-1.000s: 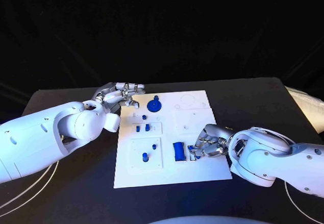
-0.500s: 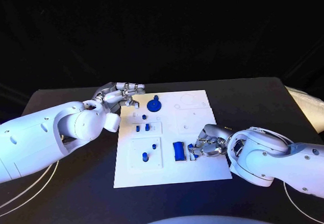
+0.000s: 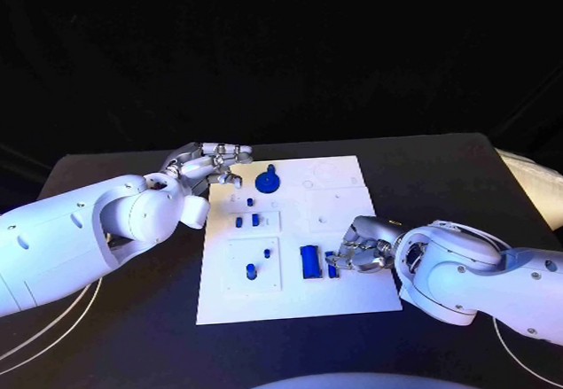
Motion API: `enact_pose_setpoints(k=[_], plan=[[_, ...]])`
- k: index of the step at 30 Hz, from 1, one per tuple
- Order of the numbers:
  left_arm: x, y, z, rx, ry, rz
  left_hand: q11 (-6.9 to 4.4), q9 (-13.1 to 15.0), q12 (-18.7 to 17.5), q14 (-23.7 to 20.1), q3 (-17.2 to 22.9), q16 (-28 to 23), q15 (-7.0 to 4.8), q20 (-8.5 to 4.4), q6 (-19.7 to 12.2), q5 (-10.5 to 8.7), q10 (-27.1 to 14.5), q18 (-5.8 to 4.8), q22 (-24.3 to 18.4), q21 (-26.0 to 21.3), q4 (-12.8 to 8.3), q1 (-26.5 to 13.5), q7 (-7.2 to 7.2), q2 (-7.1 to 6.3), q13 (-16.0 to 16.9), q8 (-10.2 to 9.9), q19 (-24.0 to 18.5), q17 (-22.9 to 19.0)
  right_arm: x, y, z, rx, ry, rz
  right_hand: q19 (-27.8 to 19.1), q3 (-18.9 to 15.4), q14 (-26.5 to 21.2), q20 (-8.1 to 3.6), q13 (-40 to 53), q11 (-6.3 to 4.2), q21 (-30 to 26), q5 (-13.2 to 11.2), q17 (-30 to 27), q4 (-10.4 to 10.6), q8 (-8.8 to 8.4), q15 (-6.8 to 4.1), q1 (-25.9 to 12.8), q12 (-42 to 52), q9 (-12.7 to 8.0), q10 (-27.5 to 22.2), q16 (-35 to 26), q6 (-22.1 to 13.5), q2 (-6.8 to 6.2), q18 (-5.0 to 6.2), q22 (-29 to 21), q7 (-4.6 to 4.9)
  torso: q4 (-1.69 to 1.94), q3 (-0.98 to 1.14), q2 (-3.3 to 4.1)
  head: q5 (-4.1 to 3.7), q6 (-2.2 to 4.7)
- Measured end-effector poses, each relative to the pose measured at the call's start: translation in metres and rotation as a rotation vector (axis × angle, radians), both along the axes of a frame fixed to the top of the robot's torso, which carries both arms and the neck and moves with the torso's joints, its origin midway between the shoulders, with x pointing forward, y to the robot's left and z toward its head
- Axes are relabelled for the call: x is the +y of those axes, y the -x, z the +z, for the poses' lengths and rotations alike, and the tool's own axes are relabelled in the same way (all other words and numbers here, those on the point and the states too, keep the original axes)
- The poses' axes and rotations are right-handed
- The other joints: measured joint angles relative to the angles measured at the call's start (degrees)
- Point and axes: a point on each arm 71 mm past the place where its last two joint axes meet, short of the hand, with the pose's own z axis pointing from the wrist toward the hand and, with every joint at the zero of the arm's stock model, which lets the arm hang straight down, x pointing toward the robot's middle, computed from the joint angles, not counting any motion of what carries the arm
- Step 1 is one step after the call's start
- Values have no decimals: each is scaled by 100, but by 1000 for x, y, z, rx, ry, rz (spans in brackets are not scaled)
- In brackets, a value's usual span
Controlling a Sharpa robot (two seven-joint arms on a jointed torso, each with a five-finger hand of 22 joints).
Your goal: Assemble the parts on the task board
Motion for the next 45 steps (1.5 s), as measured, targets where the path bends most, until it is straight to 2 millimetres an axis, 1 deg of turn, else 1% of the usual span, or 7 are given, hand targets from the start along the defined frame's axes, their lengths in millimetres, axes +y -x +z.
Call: enact_pose_setpoints(k=[17, 25, 30, 33, 36, 41, 45], plan=[[0, 0, 0, 5, -2, -4, 0, 0, 0, 0, 0, 0, 0, 0, 0, 0, 0, 0, 1, 0, 0, 0, 0, 0, 0, 0, 0, 1, -4, 3, 1, -8, 7, 11, 42, -83, 21, 0, -54, -19, 31, -145, 0, -51, 21, -21, 0, -92, 13, 20, 16, 16, 0, -1, -2, -16, 1, 1, -1, 5, -18], [1, 0, 0, 5, -2, -4, -1, 0, 0, -21, -16, 0, 20, 0, -21, 0, -41, 0, -1, -15, -16, 0, 20, 0, -7, -1, 0, -16, -23, -1, 6, -47, -33, -9, -150, -272, 19, 63, -883, 126, -204, -615, -17, -238, -178, 42, 240, -1362, -15, -560, -350, -428, -237, -1, -451, 156, -1, -2, -10, -8, 11], [1, 0, 0, -3, 1, 0, -1, 0, 33, -83, -58, -65, 25, 0, -21, 0, -41, -1, -20, -46, 26, -34, 20, 33, -7, -1, 0, -91, -40, -19, 20, -78, -154, -32, -456, -315, 12, 148, -1589, 247, -621, -863, -540, -465, -346, 117, 689, -2369, -56, -998, -788, -725, -176, 46, -1159, 303, -8, -10, -30, -39, 53], [0, -1, -2, -7, 7, 6, 3, 0, 69, -419, -131, -454, 61, 16, -28, 0, -87, 0, -80, -178, 67, -101, 16, 55, -14, 36, -123, -630, -52, -36, 29, -83, -276, -57, -854, -210, -46, 194, -2180, 307, -1231, -1071, -1317, -693, -432, 216, 1067, -3157, -80, -1363, -1451, -892, -57, 239, -2125, 378, -14, -21, -67, -71, 86], [-1, -1, -7, -6, 16, 16, 43, -11, 107, -896, -188, -1011, 62, 47, -106, 0, -127, 0, -278, -521, 77, -115, 30, 37, -33, 36, -487, -985, -61, -55, 36, -86, -414, -88, -1605, -17, -690, 269, -2742, 422, -2447, -1376, -3100, -880, -549, 302, 1375, -3827, -124, -1743, -3138, -1039, 41, 507, -3771, 501, -18, -38, -132, -102, 119], [1, -5, -17, 0, 34, 57, 103, -22, 33, -1572, -146, -2649, 275, 226, -239, 0, -186, -1, -927, -1475, 158, -152, 33, 74, -100, 36, -1364, -1786, -70, -85, 41, -91, -634, -147, -2182, 435, -1447, 521, -4023, 663, -3904, -1690, -4450, -1012, -697, 567, 1579, -5019, -238, -2129, -5179, -1188, 20, 533, -4823, 658, -34, -73, -258, -131, 189], [4, -9, -23, -3, 54, 99, 127, -21, -240, -1597, -115, -3722, 452, 432, -297, 0, -201, -1, -1519, -2136, 217, -167, 50, 59, -102, -64, -1743, -2288, -77, -106, 42, -105, -779, -196, -2405, 820, -1751, 673, -4842, 780, -4727, -1815, -5060, -1175, -723, 737, 1631, -5492, -377, -1978, -6224, -1130, -32, 534, -5335, 718, -37, -85, -351, -157, 279]])
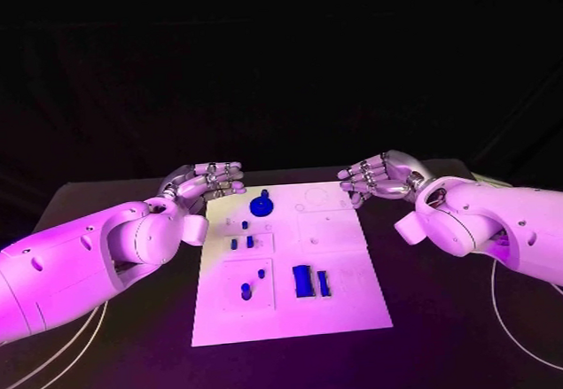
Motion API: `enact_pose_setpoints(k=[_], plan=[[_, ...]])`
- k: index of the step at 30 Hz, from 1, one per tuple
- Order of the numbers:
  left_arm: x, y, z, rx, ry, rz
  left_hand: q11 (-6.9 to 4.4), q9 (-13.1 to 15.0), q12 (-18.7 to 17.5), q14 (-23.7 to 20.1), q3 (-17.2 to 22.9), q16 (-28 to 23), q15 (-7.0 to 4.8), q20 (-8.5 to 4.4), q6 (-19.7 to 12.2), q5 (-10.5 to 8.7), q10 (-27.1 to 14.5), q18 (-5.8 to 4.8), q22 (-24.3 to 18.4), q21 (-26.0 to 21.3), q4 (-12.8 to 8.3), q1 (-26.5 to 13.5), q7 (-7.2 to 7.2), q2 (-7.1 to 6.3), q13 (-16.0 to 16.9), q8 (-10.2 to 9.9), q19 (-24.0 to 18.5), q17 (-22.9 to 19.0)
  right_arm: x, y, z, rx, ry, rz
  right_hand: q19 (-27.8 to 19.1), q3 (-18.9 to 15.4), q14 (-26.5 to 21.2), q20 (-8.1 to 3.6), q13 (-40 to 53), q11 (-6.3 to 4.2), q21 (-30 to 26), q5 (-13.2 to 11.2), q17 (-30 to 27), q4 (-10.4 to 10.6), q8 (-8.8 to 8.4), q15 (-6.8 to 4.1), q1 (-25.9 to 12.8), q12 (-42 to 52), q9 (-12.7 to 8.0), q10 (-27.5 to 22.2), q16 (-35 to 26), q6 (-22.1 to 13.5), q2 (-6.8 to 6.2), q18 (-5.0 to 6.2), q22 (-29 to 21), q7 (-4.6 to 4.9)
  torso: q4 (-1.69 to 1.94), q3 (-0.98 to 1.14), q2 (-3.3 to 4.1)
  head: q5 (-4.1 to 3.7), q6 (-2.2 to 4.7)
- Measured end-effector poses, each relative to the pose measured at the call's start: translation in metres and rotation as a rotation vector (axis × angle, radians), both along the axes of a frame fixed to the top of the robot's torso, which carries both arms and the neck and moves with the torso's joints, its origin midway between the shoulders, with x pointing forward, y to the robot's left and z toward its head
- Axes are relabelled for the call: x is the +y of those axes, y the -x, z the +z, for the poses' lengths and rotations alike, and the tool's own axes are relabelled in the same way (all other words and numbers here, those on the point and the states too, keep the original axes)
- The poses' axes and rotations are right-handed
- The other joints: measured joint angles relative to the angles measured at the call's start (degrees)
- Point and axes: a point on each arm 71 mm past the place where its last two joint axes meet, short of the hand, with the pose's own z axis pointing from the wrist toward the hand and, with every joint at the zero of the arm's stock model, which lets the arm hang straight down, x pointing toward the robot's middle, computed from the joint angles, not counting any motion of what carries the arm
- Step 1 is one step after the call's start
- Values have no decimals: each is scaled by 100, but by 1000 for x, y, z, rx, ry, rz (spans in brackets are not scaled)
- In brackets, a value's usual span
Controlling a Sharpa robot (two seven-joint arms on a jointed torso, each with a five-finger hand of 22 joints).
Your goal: Assemble the parts on the task board
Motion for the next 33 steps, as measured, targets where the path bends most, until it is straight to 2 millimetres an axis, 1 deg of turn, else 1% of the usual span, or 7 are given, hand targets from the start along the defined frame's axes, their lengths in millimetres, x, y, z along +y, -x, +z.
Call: enact_pose_setpoints(k=[6, 10, 17, 23, 26, 29, 33], plan=[[2, -9, -12, 3, 24, 66, 110, 0, -378, -65, -34, -1018, 164, 266, -1, 0, -34, 0, -688, -622, 45, 0, 1, 0, 0, -96, -266, -490, -7, -29, -3, -16, -139, -62, -152, 521, -219, 214, -1026, 118, -935, -121, -883, -290, 0, 244, -27, -489, -282, 114, -1143, -163, -23, 0, -585, 61, 12, 2, -128, -34, 135], [1, -13, -17, 1, 33, 94, 167, -12, -532, -51, -106, -1338, 226, 311, -44, 0, -108, 1, -969, -781, 25, -38, -6, 17, -15, -161, -298, -673, -9, -39, -4, -20, -189, -80, 35, 668, -58, 257, -1496, 123, -1324, -143, -1291, -440, -15, 241, -318, -574, -438, 213, -1496, -154, -33, -3, -850, 75, 26, 14, -185, -49, 252], [-1, -7, -20, 11, 31, 93, -43, -261, -888, -1427, -736, -1650, 47, -26, -1436, -333, -1594, -92, -1603, -1031, -115, -1961, -254, 296, -248, -523, -1488, -907, -2, -32, -8, -10, -199, -76, -1391, 146, -1661, -1, -1721, -55, -1837, -356, -1598, -460, -266, -81, -2267, -822, -663, -1354, -1765, -1501, 207, -134, -1065, -194, 27, 32, -211, -24, 304], [-14, 9, -24, 16, 24, 98, -216, -337, -996, -2350, -1149, -1845, -250, -259, -2365, -431, -2591, -265, -2015, -1095, -163, -3239, -430, 535, -320, -631, -2290, -1096, 21, -15, -15, 6, -253, -83, -2362, -219, -2747, -170, -2034, -353, -2159, -629, -1780, -458, -311, -183, -3553, -877, -902, -2408, -2035, -2410, 284, -314, -1378, -371, 49, 112, -357, 57, 574], [-21, 19, -26, 9, 12, 114, -413, -353, -1009, -2769, -1338, -1927, -368, -364, -2788, -440, -3042, -340, -2199, -1119, -176, -3818, -510, 595, -335, -649, -2653, -1285, 35, -4, -19, 14, -291, -101, -2786, -382, -3229, -263, -2136, -464, -2304, -767, -1861, -454, -344, -208, -4123, -900, -1062, -2874, -2099, -2813, 301, -359, -1463, -463, 62, 158, -445, 96, 705], [-29, 31, -27, -8, -8, 140, -537, -361, -1034, -3105, -1491, -2019, -436, -449, -3122, -464, -3408, -353, -2350, -1126, -180, -4287, -680, 630, -345, -669, -2946, -1402, 48, 8, -22, 20, -329, -133, -3150, -517, -3634, -446, -2193, -531, -2422, -849, -2015, -456, -344, -221, -4602, -907, -1159, -3269, -2134, -3149, 310, -404, -1513, -651, 71, 194, -508, 118, 795], [-33, 42, -27, -38, -41, 184, -629, -368, -1035, -3484, -1661, -2250, -484, -551, -3506, -464, -3816, -454, -2520, -1126, -184, -4815, -860, 654, -347, -672, -3276, -1488, 56, 19, -24, 22, -361, -192, -3552, -666, -4082, -602, -2236, -578, -2554, -895, -2210, -454, -344, -233, -5135, -908, -1227, -3707, -2160, -3522, 320, -505, -1548, -811, 77, 215, -552, 130, 837]])
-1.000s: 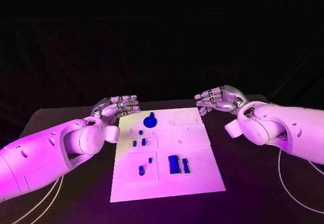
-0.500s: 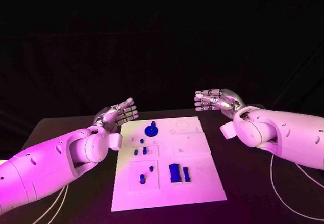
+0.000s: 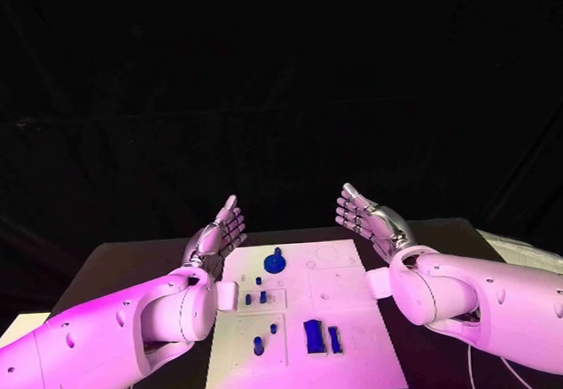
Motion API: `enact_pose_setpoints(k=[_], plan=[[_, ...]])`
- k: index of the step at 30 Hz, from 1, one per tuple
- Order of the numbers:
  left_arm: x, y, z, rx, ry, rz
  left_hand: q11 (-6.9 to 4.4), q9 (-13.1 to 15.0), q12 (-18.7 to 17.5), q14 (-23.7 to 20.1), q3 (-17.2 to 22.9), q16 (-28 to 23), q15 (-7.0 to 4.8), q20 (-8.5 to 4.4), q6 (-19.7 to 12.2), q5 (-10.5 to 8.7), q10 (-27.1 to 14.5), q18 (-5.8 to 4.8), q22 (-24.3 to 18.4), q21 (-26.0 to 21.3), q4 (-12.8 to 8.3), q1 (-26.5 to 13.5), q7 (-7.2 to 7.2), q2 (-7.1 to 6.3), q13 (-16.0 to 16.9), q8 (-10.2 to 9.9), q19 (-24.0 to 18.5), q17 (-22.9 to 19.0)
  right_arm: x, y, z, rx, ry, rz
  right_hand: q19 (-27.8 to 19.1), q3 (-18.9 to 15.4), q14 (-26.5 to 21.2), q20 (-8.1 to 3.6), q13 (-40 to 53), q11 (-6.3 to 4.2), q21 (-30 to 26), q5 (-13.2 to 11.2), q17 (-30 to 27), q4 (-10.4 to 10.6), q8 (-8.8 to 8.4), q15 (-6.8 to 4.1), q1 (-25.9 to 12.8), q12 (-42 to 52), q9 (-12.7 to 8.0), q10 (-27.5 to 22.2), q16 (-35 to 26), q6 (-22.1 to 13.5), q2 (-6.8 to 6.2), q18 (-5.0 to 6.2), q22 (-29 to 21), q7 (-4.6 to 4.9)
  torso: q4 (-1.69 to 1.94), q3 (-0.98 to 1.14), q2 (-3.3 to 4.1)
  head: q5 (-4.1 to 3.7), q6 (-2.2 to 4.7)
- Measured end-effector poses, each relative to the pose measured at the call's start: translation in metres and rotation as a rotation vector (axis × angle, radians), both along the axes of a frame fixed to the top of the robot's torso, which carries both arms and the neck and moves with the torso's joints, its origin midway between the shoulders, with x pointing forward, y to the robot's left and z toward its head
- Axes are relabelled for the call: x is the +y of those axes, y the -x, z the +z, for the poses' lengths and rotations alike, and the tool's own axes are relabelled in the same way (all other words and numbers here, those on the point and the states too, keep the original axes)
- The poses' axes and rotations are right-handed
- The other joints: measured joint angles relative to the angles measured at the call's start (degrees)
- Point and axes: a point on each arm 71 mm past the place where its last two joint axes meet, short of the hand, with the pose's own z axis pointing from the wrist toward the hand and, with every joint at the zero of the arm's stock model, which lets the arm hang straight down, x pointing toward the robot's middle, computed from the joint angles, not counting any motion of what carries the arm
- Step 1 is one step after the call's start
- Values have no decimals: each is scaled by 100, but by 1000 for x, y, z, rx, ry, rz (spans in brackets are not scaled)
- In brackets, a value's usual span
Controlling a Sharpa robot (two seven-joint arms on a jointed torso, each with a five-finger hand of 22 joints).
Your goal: Assemble the parts on the task board
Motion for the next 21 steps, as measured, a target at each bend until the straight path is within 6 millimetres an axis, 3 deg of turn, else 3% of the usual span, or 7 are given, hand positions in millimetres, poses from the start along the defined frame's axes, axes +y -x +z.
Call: enact_pose_setpoints(k=[2, 5, 6, 8, 12, 14, 21], plan=[[-1, 4, 0, -15, -19, 24, -31, -3, 0, -193, -87, -87, -16, -141, -194, 0, -207, -176, -84, 0, -5, -265, -63, 9, -3, 0, -154, -28, 2, 4, -1, 4, -9, -31, -203, -79, -228, -59, -12, -11, -70, 0, -69, 0, 0, -4, -272, 0, -23, -224, -5, -195, 2, -159, -10, -59, 1, 8, -10, 1, 7], [-1, 7, 1, -31, -38, 47, -56, -5, 0, -373, -170, -153, -30, -277, -378, 1, -405, -216, -166, 0, -2, -519, -108, 15, -5, 0, -305, -49, 2, 6, -2, 8, -13, -60, -444, -168, -493, -102, -24, -24, -150, -32, -127, 0, 0, -4, -592, 0, -40, -484, -6, -418, 4, -268, -19, -105, 2, 11, -18, 1, 10], [-1, 8, 2, -37, -44, 54, -61, -6, 0, -451, -203, -171, -32, -312, -449, 1, -482, -302, -199, 0, -3, -617, -122, 16, -6, 0, -372, -56, 2, 7, -2, 9, -14, -70, -472, -174, -527, -105, -24, -27, -163, -32, -133, 0, 0, -6, -627, 0, -42, -514, -6, -442, 4, -283, -20, -107, 2, 11, -18, 1, 10], [0, 8, 3, -49, -57, 70, -75, -8, 0, -585, -263, -181, -40, -380, -588, 1, -627, -347, -257, 0, -4, -805, -145, 20, -8, 0, -487, -66, 1, 7, -1, 8, -14, -90, -610, -230, -678, -121, -25, -32, -209, -32, -158, -3, 0, -6, -807, 0, -50, -662, -6, -573, 4, -302, -25, -128, 2, 15, -21, 1, 11], [1, 8, 4, -66, -73, 89, -84, -10, 0, -826, -357, -218, -46, -464, -828, 1, -888, -349, -367, 0, -8, -1139, -172, 23, -10, 0, -701, -76, -1, 7, -1, 7, -14, -114, -865, -339, -969, -149, -32, -39, -444, -32, -188, -3, -21, -11, -1150, 0, -60, -938, -6, -814, 8, -391, -30, -155, 3, 15, -25, 1, 12], [1, 8, 4, -71, -78, 94, -90, -11, 0, -938, -405, -221, -47, -485, -940, 1, -1006, -438, -415, 0, -2, -1296, -182, 24, -10, 0, -805, -79, -1, 7, -1, 7, -14, -121, -982, -470, -1095, -157, -34, -42, -533, -32, -195, -1, -21, -11, -1301, 0, -60, -1064, -6, -919, 7, -391, -32, -159, 3, 15, -25, 2, 12], [2, 8, 5, -82, -88, 106, -94, -11, 0, -1255, -750, -242, -51, -537, -1263, -20, -1351, -440, -779, 0, -7, -1734, -198, 27, -9, 0, -1075, -85, -2, 7, -1, 6, -14, -137, -1315, -711, -1469, -171, -37, -42, -686, -56, -208, 0, -21, -11, -1740, 0, -66, -1426, -5, -1230, 5, -390, -32, -174, 3, 16, -26, 2, 12]])
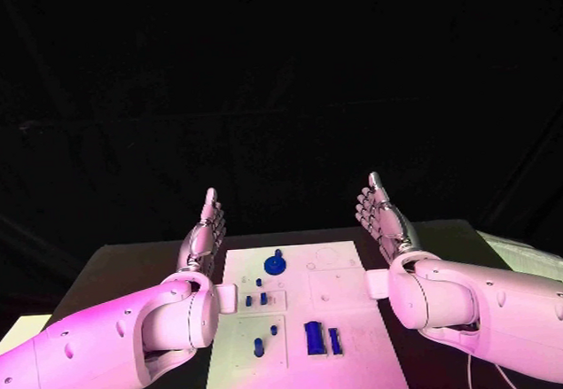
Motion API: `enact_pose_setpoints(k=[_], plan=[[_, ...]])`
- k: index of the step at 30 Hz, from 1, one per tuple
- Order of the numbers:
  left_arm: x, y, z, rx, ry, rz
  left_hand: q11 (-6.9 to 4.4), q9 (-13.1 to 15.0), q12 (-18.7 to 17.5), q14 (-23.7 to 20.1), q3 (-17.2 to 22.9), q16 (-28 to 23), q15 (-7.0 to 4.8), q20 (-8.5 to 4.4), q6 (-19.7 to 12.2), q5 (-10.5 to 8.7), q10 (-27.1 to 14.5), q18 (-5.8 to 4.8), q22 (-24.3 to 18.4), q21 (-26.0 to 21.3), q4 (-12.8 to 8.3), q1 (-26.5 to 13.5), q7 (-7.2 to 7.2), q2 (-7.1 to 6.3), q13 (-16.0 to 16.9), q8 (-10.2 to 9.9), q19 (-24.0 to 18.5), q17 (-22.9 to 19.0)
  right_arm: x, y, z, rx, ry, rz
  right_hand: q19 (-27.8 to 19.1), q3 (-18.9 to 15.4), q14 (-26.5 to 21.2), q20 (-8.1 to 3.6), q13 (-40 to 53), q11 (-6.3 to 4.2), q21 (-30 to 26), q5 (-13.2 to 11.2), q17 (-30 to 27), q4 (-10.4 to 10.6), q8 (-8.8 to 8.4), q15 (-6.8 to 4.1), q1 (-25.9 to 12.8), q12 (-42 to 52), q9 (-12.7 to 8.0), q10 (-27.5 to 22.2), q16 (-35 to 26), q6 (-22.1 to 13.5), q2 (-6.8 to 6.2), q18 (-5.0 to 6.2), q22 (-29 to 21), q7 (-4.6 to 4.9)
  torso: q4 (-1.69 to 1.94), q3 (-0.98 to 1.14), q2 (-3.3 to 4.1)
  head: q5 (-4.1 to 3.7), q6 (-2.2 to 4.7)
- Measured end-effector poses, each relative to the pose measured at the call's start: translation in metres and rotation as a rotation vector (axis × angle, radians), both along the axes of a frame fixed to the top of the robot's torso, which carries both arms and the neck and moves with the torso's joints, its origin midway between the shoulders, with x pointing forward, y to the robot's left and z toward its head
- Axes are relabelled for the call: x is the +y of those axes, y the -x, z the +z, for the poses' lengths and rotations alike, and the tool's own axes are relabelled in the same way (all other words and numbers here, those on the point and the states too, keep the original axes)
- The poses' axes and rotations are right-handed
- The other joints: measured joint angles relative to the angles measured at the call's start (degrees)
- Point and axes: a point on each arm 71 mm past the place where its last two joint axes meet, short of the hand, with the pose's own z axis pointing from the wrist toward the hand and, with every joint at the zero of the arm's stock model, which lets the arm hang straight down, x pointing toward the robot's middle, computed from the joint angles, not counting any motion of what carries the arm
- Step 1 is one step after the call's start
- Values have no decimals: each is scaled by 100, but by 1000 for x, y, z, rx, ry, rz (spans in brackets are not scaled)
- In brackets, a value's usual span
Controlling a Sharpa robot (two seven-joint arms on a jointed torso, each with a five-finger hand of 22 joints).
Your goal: Assemble the parts on the task board
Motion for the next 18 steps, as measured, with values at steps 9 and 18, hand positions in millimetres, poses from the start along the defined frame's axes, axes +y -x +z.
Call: enact_pose_setpoints(k=[9, 18], plan=[[0, 0, 0, -5, -5, 5, -8, 0, 0, -285, -156, -20, 1, -3, -296, 0, -319, 0, -152, 1, 4, -405, -3, 8, 1, -21, -254, -1, 0, 0, 0, 0, 0, -7, -374, -113, -431, -2, 1, 1, -54, 0, -5, -3, 0, 1, -498, 0, -2, -410, 0, -347, -2, -35, 1, -2, 0, 0, -1, 0, 1], [0, 0, 1, -7, -6, 7, -8, 2, 0, -896, -216, -22, -1, -10, -902, 0, -969, 0, -186, 1, -3, -1245, -6, 0, 2, -21, -793, 0, -1, 0, 0, 0, 0, -10, -939, -123, -1052, -1, 1, -6, -60, 0, -5, 0, 0, -2, -1256, 0, -1, -1027, 0, -886, 6, -89, -3, -8, 0, -1, -1, 0, 1]])
